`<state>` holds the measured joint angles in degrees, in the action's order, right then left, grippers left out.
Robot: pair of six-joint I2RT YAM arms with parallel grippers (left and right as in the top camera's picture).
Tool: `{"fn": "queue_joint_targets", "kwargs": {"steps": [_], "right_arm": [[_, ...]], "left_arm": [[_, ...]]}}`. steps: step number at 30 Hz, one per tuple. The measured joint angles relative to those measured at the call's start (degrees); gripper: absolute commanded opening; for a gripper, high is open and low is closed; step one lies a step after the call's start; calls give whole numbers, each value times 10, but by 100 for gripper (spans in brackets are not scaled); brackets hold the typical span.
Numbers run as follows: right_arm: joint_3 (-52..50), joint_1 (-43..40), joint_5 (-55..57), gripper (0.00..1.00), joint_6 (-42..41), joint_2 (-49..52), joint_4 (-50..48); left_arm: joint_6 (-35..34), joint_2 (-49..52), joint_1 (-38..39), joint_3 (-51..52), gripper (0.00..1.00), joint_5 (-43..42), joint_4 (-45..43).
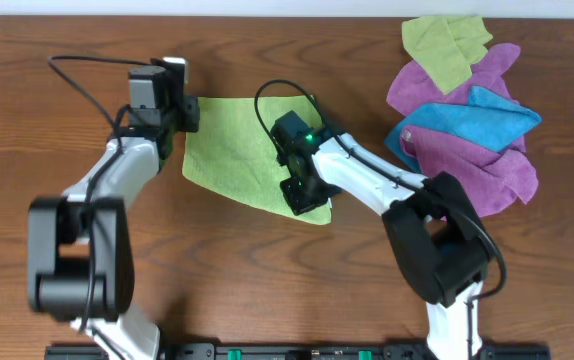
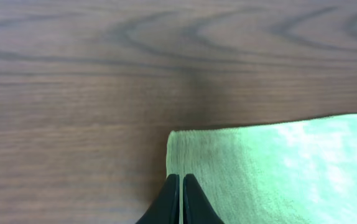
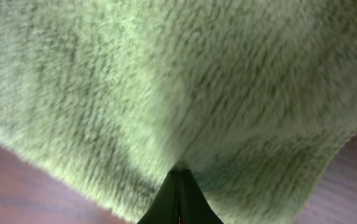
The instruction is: Fold the cloth
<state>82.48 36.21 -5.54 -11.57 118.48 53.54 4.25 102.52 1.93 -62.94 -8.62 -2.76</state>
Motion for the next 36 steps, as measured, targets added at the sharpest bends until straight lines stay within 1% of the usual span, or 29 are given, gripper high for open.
{"fn": "queue_joint_targets", "kwargs": {"steps": [1, 2, 3, 4, 5, 6, 7, 9, 10, 11, 12, 13, 14, 15, 17, 18, 20, 21, 22, 23, 24, 26, 29, 32, 36], "right_arm": [[-3, 0, 0, 1, 0, -14, 1], [-5, 0, 2, 11, 0, -32, 1], [-5, 0, 5, 39, -3, -52, 1], [-5, 0, 7, 50, -3, -74, 0], [-5, 0, 9, 52, -2, -94, 0], [-5, 0, 12, 56, -2, -117, 0], [-5, 0, 16, 64, 3, -148, 2], [-3, 0, 20, 67, 3, -181, 9], [-2, -1, 25, 72, 5, -197, 17], [-2, -1, 28, 75, 4, -206, 25], [-2, -2, 32, 76, 4, -216, 37], [-1, -6, 39, 76, 7, -224, 54], [-1, -11, 43, 76, 7, -226, 69], [-2, -16, 45, 77, 7, -227, 82], [-2, -32, 50, 78, 7, -227, 108], [-2, -39, 52, 79, 7, -228, 117], [-2, -51, 54, 80, 9, -233, 134], [-2, -57, 56, 84, 12, -240, 143], [-2, -62, 59, 87, 15, -251, 151], [-2, -65, 61, 93, 16, -265, 159], [-3, -67, 63, 99, 18, -287, 166], [-4, -71, 69, 99, 20, -344, 179], [-4, -75, 86, 99, 20, -446, 203], [-14, -77, 115, 99, 18, -546, 216], [-113, -92, 115, 99, 4, -643, 160]], "left_arm": [[-1, -23, 0, -1, 5, 0, 25], [-3, -41, 0, -1, 6, 0, 49], [-7, -66, 0, -3, 6, 0, 83], [-12, -86, -1, -3, 6, 0, 115], [-15, -101, -1, -3, 6, 0, 137], [-17, -116, -3, -4, 6, 0, 165], [-23, -133, -6, -5, 5, -1, 201], [-30, -153, -14, -6, 6, -2, 257], [-31, -159, -19, -6, 6, -4, 281], [-32, -161, -25, -6, 8, -9, 303], [-33, -161, -31, -6, 22, -19, 318], [-36, -158, -41, -3, 41, -44, 323], [-37, -156, -52, 2, 48, -67, 313], [-35, -154, -58, 8, 64, -87, 303], [-39, -143, -74, 23, 78, -138, 279], [-37, -134, -80, 26, 97, -158, 276], [-36, -114, -89, 30, 95, -203, 277], [-30, -102, -94, 33, 96, -230, 278], [-27, -92, -96, 35, 95, -263, 279], [-27, -87, -97, 35, 95, -283, 279], [-25, -81, -97, 35, 95, -324, 276], [-27, -80, -96, 37, 95, -383, 256], [-48, -80, -96, 37, 95, -455, 227], [-64, -80, -96, 37, 96, -472, 247], [-75, -80, -98, 37, 95, -419, 283]]}}
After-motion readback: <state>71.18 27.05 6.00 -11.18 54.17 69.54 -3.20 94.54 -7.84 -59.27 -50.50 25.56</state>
